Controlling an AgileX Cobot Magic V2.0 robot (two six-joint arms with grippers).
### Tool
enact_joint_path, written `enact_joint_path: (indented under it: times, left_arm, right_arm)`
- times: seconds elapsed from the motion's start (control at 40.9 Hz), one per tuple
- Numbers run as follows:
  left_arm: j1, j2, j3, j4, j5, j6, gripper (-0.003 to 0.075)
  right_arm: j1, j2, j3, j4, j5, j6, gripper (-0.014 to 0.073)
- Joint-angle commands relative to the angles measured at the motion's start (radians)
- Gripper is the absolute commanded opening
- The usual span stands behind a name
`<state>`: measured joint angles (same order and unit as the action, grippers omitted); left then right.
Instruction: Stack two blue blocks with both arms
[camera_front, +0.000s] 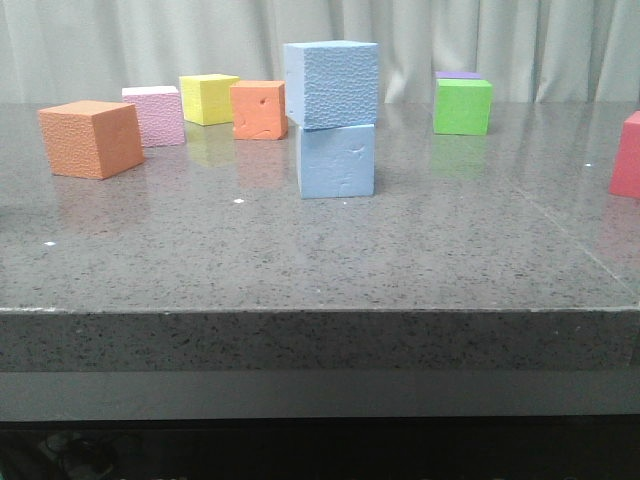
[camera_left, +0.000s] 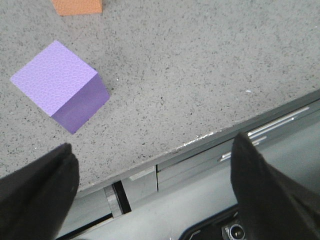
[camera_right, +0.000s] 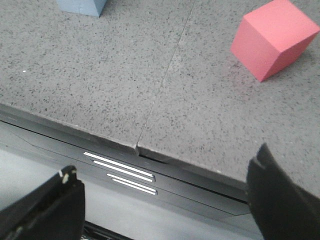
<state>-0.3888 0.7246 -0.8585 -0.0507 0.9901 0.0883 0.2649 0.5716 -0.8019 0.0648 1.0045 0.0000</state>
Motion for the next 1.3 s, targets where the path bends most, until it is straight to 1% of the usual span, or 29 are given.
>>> enact_joint_path:
  times: [0.0,0.049,0.098,0.147,0.196,0.22,0.269,0.318,0.342,0.367,0.391,0.44,0.465,0.489,0.807,0.881,0.954,1.027,1.052,1.125,1.174,1.272]
  left_arm:
    - [-0.003,-0.034,0.003,-0.001,-0.097,-0.010,0.0586]
    - [-0.003,-0.038,0.006,0.001,-0.107,-0.010,0.0570]
    - [-0.003,-0.038,0.006,0.008,-0.115,-0.010,0.0528]
    - [-0.003,-0.038,0.006,0.012,-0.128,-0.010,0.0473]
    - [-0.003,-0.038,0.006,0.012,-0.146,-0.010,0.0384]
    - [-0.003,-0.038,0.006,0.012,-0.155,-0.010,0.0349]
    - [-0.003,-0.038,0.006,0.012,-0.176,-0.010,0.0270]
    - [-0.003,-0.038,0.006,0.019,-0.191,-0.010,0.0193]
    - [-0.003,-0.036,0.006,0.024,-0.196,-0.010,0.0163]
    - [-0.003,-0.036,0.006,0.035,-0.202,-0.010,0.0115]
    - [-0.003,-0.036,0.006,0.039,-0.203,-0.010,0.0097]
    - [-0.003,-0.034,0.006,0.039,-0.201,-0.010,0.0029]
    - [-0.003,-0.034,0.006,0.039,-0.201,-0.010,-0.0002]
    - [-0.003,-0.034,0.006,0.037,-0.201,-0.010,-0.0020]
    - [-0.003,-0.036,0.010,0.033,-0.210,-0.010,-0.0018]
    - [-0.002,-0.064,0.032,0.033,-0.225,-0.010,-0.0018]
    - [0.032,-0.138,0.088,0.023,-0.276,-0.010,-0.0018]
    - [0.107,-0.250,0.193,0.031,-0.380,-0.010,-0.0018]
    - [0.132,-0.288,0.250,0.034,-0.426,-0.006,-0.0018]
    - [0.209,-0.397,0.396,0.041,-0.603,-0.001,-0.0018]
    - [0.251,-0.465,0.493,0.038,-0.702,-0.001,-0.0018]
    - [0.312,-0.603,0.665,0.001,-0.843,-0.001,-0.0018]
  right_arm:
    - [-0.006,-0.058,-0.011,-0.039,-0.027,0.000,0.0648]
    - [-0.006,-0.077,-0.011,-0.065,-0.021,0.000,0.0623]
    - [-0.006,-0.094,-0.011,-0.082,-0.020,0.011,0.0568]
    - [-0.006,-0.107,-0.011,-0.083,-0.023,0.018,0.0486]
    - [-0.006,-0.111,-0.011,-0.083,-0.023,0.018,0.0372]
    - [-0.006,-0.111,-0.011,-0.082,-0.022,0.018,0.0342]
    - [-0.006,-0.111,-0.011,-0.082,-0.019,0.018,0.0227]
    - [-0.006,-0.111,-0.011,-0.082,-0.019,0.018,0.0134]
    - [-0.006,-0.111,-0.011,-0.082,-0.019,0.018,0.0096]
    - [-0.006,-0.111,-0.011,-0.082,-0.019,0.018,0.0049]
    - [-0.006,-0.111,-0.011,-0.082,-0.019,0.018,0.0015]
    - [-0.006,-0.111,-0.011,-0.082,-0.019,0.018,-0.0060]
    - [-0.006,-0.111,-0.011,-0.082,-0.017,0.018,-0.0074]
    - [-0.006,-0.111,-0.011,-0.080,-0.014,0.018,-0.0065]
    - [-0.006,-0.111,-0.011,-0.080,-0.014,0.018,-0.0069]
    - [-0.006,-0.112,-0.011,-0.080,-0.014,0.018,-0.0069]
    - [-0.006,-0.112,-0.011,-0.080,-0.014,0.018,-0.0069]
    - [-0.006,-0.112,-0.011,-0.080,-0.014,0.018,-0.0069]
    - [-0.006,-0.112,-0.011,-0.080,-0.014,0.018,-0.0069]
    - [-0.006,-0.112,-0.011,-0.080,-0.014,0.018,-0.0069]
    - [-0.006,-0.112,-0.011,-0.080,-0.014,0.018,-0.0069]
    - [-0.006,-0.112,-0.011,-0.080,-0.014,0.018,-0.0069]
